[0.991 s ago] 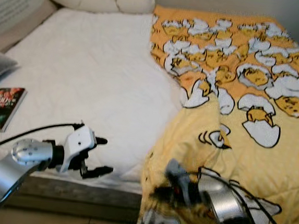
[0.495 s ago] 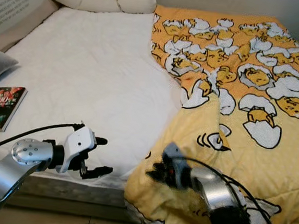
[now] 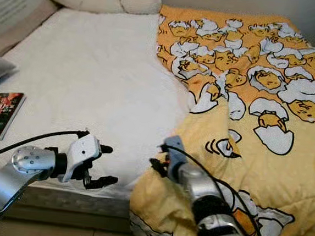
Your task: Clean up the room
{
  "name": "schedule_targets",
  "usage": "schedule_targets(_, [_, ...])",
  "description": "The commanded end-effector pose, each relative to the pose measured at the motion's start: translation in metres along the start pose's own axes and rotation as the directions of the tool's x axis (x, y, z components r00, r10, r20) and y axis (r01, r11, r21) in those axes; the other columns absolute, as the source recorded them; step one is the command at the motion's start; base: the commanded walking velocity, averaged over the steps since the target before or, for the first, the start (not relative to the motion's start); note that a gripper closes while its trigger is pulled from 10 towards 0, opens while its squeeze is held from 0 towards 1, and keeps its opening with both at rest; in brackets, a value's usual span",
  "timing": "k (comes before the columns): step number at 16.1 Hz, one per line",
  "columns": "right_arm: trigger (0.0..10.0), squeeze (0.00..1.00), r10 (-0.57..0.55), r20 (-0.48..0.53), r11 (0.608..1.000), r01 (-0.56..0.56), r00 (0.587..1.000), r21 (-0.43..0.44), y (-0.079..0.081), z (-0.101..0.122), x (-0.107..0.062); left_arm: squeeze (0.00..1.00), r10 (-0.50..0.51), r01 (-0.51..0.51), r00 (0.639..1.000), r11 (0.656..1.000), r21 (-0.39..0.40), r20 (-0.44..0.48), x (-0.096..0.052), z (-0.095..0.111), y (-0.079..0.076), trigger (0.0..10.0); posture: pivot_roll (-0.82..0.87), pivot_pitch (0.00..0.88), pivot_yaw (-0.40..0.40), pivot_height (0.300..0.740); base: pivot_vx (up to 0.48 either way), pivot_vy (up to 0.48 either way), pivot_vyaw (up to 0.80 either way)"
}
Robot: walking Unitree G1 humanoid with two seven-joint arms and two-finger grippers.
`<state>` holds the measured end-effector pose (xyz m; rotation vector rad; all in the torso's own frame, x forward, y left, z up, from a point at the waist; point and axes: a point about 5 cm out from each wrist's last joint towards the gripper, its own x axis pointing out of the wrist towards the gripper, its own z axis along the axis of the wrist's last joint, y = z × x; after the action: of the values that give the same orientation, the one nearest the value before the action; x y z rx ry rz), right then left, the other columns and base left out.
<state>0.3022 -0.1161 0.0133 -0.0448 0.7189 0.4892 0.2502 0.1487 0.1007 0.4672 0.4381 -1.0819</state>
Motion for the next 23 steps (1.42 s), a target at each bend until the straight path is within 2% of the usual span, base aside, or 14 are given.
schedule_targets(1, [10.0, 1.00, -0.040, -0.027, 0.999, 0.040, 0.999, 0.009, -0.001, 0.001, 0.003, 0.00, -0.004, 0.005, 1.000, 1.000, 0.013, -0.021, -0.003, 0.000, 0.002, 10.0, 0.05, 0.000, 0.064, 0.740, 0.000, 0.000, 0.00])
schedule_targets(2, [10.0, 0.00, -0.083, -0.069, 0.996, 0.081, 0.994, -0.027, 0.005, -0.003, 0.008, 0.00, -0.008, 0.008, 1.000, 1.000, 0.017, -0.029, -0.005, 0.000, 0.001, 10.0, 0.07, 0.000, 0.062, 0.740, 0.000, 0.000, 0.00])
schedule_targets(3, [10.0, 0.00, -0.099, -0.081, 0.995, 0.096, 0.992, -0.035, 0.006, -0.005, 0.010, 0.00, -0.009, 0.010, 0.999, 1.000, 0.018, -0.030, -0.006, 0.000, 0.001, 10.0, 0.07, 0.000, 0.061, 0.740, 0.000, 0.000, 0.00])
schedule_targets(6, [10.0, 0.00, -0.249, -0.140, 0.969, 0.245, 0.959, -0.045, 0.005, -0.016, 0.013, 0.00, -0.031, 0.032, 0.998, 0.999, 0.012, -0.048, -0.013, -0.001, -0.006, 10.0, 0.12, 0.000, 0.061, 0.740, 0.000, 0.000, 0.00])
schedule_targets(10, [10.0, 0.00, -0.252, -0.150, 0.967, 0.253, 0.956, -0.018, 0.010, -0.020, 0.015, 0.00, -0.064, 0.064, 0.995, 0.998, 0.005, -0.078, -0.022, -0.004, -0.015, 10.0, 0.17, 0.022, 0.066, 0.740, 0.000, 0.000, 0.00])
schedule_targets(11, [4.9, 0.00, -0.250, -0.157, 0.967, 0.255, 0.955, 0.008, 0.010, -0.025, 0.015, 0.00, -0.070, 0.070, 0.993, 0.998, 0.000, -0.095, -0.029, -0.005, -0.018, 10.0, 0.20, 0.040, 0.063, 0.740, 0.000, 0.000, 0.00])
schedule_targets(12, [1.1, 0.00, -0.255, -0.165, 0.965, 0.261, 0.953, 0.018, 0.009, -0.028, 0.014, 0.00, -0.070, 0.070, 0.992, 0.998, -0.003, -0.103, -0.032, -0.006, -0.020, 10.0, 0.21, 0.044, 0.061, 0.740, 0.000, 0.000, 0.00])
schedule_targets(13, [0.0, 0.00, -0.255, -0.167, 0.963, 0.266, 0.952, 0.046, 0.006, -0.030, 0.013, 0.00, -0.070, 0.070, 0.992, 0.998, -0.008, -0.109, -0.034, -0.007, -0.022, 10.0, 0.21, 0.046, 0.059, 0.740, 0.000, 0.000, 0.00])
schedule_targets(19, [0.0, 0.00, -0.254, -0.188, 0.956, 0.275, 0.949, 0.098, -0.007, -0.041, 0.006, 0.00, -0.068, 0.066, 0.992, 0.998, -0.025, -0.105, -0.035, -0.005, -0.028, 10.0, 0.22, 0.048, 0.039, 0.740, 0.000, 0.000, 0.00])
schedule_targets(23, [0.0, 0.00, -0.233, -0.184, 0.959, 0.257, 0.955, 0.122, -0.006, -0.043, 0.006, 0.00, -0.059, 0.056, 0.993, 0.998, -0.031, -0.103, -0.036, -0.005, -0.030, 10.0, 0.22, 0.042, 0.031, 0.740, 0.000, 0.000, 0.00])
